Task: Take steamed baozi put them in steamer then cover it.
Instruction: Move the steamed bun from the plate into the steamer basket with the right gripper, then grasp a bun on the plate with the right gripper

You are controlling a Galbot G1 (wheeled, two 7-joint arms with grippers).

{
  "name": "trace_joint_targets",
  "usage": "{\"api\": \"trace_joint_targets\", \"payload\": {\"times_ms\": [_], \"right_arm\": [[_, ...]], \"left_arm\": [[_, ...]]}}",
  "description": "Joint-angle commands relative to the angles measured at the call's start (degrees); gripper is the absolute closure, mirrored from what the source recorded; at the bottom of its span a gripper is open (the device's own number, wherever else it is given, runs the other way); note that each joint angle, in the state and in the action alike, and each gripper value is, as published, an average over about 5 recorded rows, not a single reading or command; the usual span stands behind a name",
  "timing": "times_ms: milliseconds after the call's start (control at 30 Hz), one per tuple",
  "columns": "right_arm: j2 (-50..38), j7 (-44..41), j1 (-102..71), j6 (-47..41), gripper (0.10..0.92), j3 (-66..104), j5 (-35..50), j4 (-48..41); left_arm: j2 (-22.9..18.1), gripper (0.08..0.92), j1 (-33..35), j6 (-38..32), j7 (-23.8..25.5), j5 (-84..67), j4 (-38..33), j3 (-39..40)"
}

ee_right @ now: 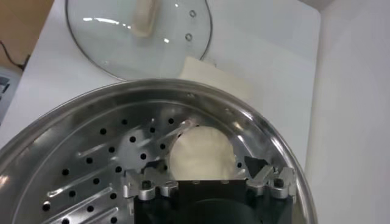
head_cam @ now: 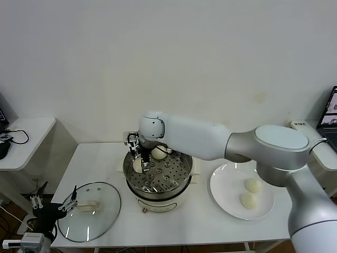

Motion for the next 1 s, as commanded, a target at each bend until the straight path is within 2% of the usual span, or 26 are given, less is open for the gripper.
{"api": "trace_joint_targets", "payload": {"times_ms": [33, 333, 533, 733, 1000], "right_arm": [[-7.8, -5.8, 7.3, 2.0, 0.203, -0.7, -0.2, 7.2], [-29.7, -9.7, 18.3, 4.3, 0.203, -6.0, 0.5, 26.3], [-46.1, -10.3, 20.3, 5.8, 0.203, -9.1, -2.5, 36.7], [-59.8, -11.3, 10.3, 8.9, 0.203, -3.6, -9.5, 41.0], [-68.4, -12.0, -4.8, 16.1, 0.202, 3.6, -19.8, 39.3]], "left_arm": [[0.2, 0.177, 0.0, 0.1, 0.1, -0.1, -0.1, -0.1], [0.7, 0.177, -0.7, 0.2, 0.2, -0.8, 0.8, 0.0], [0.7, 0.177, -0.9, 0.2, 0.2, -0.8, 1.3, 0.8], [0.9, 0.177, -1.1, 0.5, 0.4, -0.7, 1.2, 1.1], [1.2, 0.177, -1.0, 0.6, 0.5, -1.2, 2.3, 1.3]]}}
